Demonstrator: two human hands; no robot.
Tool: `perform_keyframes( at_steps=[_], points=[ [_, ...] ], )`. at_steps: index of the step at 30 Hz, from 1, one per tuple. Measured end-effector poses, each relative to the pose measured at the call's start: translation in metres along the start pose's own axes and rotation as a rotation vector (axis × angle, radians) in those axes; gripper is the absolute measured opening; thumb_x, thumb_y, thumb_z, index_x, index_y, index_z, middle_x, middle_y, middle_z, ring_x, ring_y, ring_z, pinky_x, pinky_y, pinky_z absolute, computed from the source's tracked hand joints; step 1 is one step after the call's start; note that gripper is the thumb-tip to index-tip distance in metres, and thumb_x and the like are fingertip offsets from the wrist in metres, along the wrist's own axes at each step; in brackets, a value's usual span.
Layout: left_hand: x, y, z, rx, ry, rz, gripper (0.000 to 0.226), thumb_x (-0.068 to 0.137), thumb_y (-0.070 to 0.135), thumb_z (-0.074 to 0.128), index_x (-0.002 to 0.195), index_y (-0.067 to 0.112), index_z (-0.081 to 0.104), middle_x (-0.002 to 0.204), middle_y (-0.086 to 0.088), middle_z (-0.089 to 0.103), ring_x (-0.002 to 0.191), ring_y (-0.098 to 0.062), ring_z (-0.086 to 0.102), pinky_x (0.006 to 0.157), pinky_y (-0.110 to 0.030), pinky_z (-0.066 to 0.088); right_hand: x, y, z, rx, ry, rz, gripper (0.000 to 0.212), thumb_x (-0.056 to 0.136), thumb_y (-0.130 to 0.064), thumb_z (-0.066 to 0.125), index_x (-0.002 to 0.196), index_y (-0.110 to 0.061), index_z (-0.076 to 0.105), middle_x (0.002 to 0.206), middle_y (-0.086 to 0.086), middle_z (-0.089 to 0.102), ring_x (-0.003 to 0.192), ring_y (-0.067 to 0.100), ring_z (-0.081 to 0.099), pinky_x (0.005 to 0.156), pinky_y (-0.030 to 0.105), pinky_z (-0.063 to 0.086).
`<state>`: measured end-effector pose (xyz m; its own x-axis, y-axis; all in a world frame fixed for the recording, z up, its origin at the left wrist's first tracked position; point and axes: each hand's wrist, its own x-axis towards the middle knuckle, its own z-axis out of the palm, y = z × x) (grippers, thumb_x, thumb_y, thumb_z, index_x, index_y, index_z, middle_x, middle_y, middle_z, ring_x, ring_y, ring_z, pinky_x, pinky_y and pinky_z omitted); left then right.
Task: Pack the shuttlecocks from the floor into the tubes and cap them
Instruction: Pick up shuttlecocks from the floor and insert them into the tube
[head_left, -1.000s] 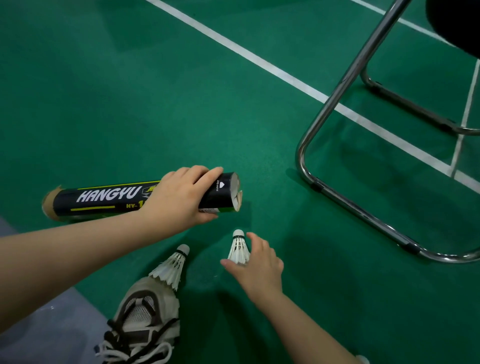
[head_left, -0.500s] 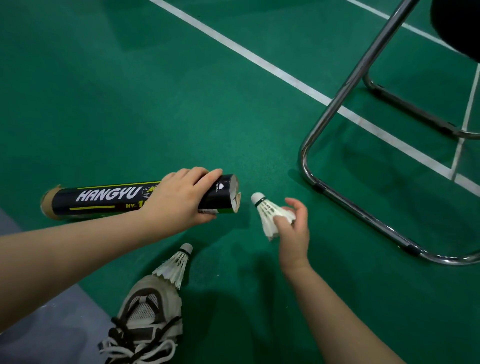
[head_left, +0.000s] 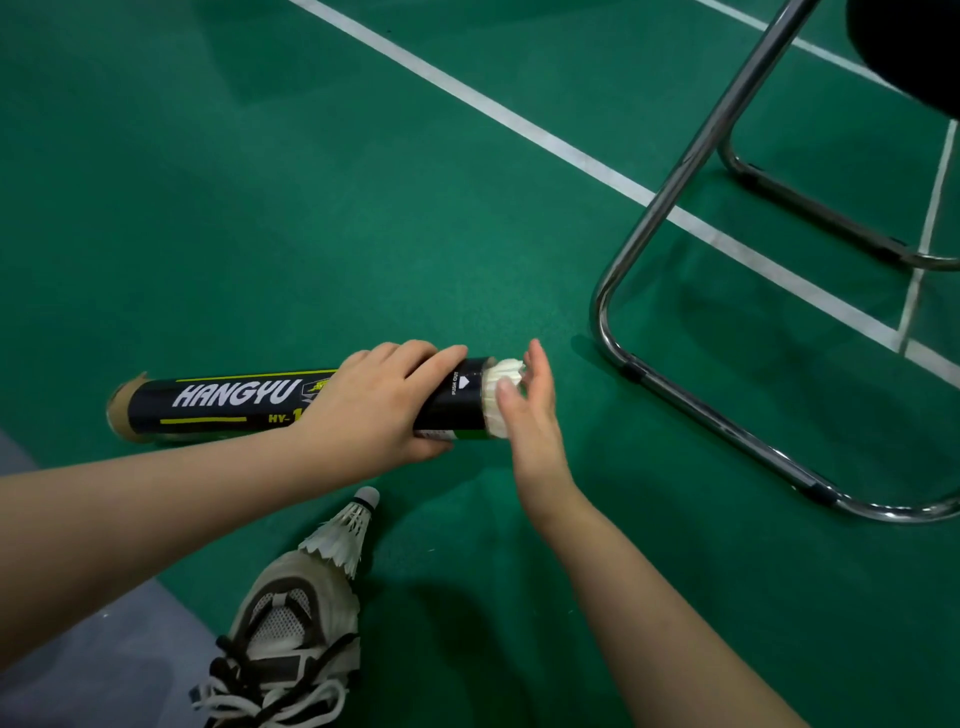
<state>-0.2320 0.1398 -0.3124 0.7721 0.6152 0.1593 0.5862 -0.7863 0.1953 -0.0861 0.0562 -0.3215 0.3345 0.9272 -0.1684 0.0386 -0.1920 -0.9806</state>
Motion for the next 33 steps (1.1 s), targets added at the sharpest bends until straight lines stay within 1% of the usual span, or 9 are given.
perform_keyframes(
  at_steps=[5,11,14,17,21,24,28,30,33],
  points=[
    [0.003,-0.005,0.000,0.000,-0.006,-0.027,0.091,0.054,0.045,0.082,0.127,0.018,0.034,0.105,-0.012,0.060,0.084,-0.033,0.060,0.072,-0.044,0.050,-0.007,0.002,-0.005,0.010,0.329,-0.155,0.026,0.075,-0.046,0.046,0.094,-0.031,0.055,0.097,-0.006,0.062,0.095,0.011,0.057,0.089,0.031,0.044],
    [0.002,-0.006,-0.002,0.001,0.008,-0.032,0.086,0.058,0.048,0.075,0.127,0.017,0.035,0.105,-0.011,0.060,0.084,-0.034,0.060,0.070,-0.043,0.051,-0.010,0.001,0.001,-0.294,0.050,-0.259,0.030,0.072,-0.041,0.048,0.089,-0.024,0.066,0.084,-0.029,0.055,0.092,0.004,0.052,0.090,0.044,0.043],
    [-0.002,-0.006,-0.003,0.004,0.001,-0.026,0.077,0.063,0.057,0.049,0.127,0.016,0.037,0.104,-0.010,0.061,0.083,-0.032,0.061,0.069,-0.041,0.051,-0.008,-0.003,0.009,-0.466,-0.089,-0.292,0.046,0.068,-0.042,0.044,0.092,-0.012,0.067,0.092,-0.014,0.062,0.097,0.009,0.050,0.089,0.044,0.042],
    [-0.010,-0.010,-0.003,0.008,-0.019,-0.003,0.076,0.063,0.057,0.045,0.126,0.015,0.038,0.103,-0.011,0.061,0.082,-0.031,0.061,0.069,-0.040,0.052,-0.005,-0.011,0.016,-0.418,-0.276,-0.165,0.061,0.061,-0.044,0.044,0.106,-0.010,0.066,0.106,0.007,0.062,0.102,0.018,0.053,0.091,0.031,0.042],
    [-0.024,-0.022,0.000,0.046,-0.048,0.016,0.077,0.062,0.057,0.048,0.125,0.014,0.039,0.102,-0.009,0.062,0.081,-0.031,0.062,0.068,-0.039,0.052,0.003,-0.014,0.025,-0.480,-0.512,0.001,0.065,0.058,-0.030,0.053,0.120,-0.012,0.056,0.116,0.008,0.058,0.107,0.021,0.055,0.093,0.033,0.045],
    [-0.032,-0.032,0.000,0.053,-0.065,0.029,0.080,0.061,0.054,0.060,0.126,0.014,0.040,0.102,-0.009,0.062,0.082,-0.030,0.061,0.069,-0.039,0.051,0.005,-0.008,0.038,-0.365,-0.589,0.113,0.071,0.054,-0.033,0.057,0.122,-0.015,0.052,0.117,0.010,0.060,0.108,0.022,0.056,0.095,0.037,0.046],
    [-0.040,-0.040,-0.002,0.075,-0.113,0.114,0.076,0.064,0.059,0.047,0.126,0.014,0.041,0.102,-0.008,0.063,0.081,-0.028,0.062,0.069,-0.037,0.053,0.004,-0.010,0.050,-0.077,-0.774,0.237,0.057,0.056,-0.014,0.058,0.112,-0.004,0.055,0.099,0.004,0.059,0.091,0.006,0.058,0.078,0.016,0.046],
    [-0.042,-0.041,-0.003,0.072,-0.104,0.114,0.074,0.066,0.057,0.044,0.126,0.014,0.041,0.102,-0.008,0.062,0.081,-0.028,0.062,0.070,-0.037,0.053,0.004,-0.013,0.057,0.043,-0.740,0.244,0.046,0.058,-0.009,0.056,0.104,-0.007,0.055,0.092,0.001,0.059,0.082,0.001,0.059,0.076,0.014,0.047],
    [-0.040,-0.048,-0.005,0.054,-0.032,0.018,0.075,0.066,0.050,0.065,0.127,0.015,0.038,0.104,-0.010,0.062,0.084,-0.030,0.062,0.071,-0.040,0.053,0.001,-0.007,0.068,0.076,-0.311,0.045,0.030,0.062,-0.031,0.062,0.091,-0.022,0.059,0.089,-0.002,0.063,0.083,0.008,0.056,0.079,0.026,0.047]
  ],
)
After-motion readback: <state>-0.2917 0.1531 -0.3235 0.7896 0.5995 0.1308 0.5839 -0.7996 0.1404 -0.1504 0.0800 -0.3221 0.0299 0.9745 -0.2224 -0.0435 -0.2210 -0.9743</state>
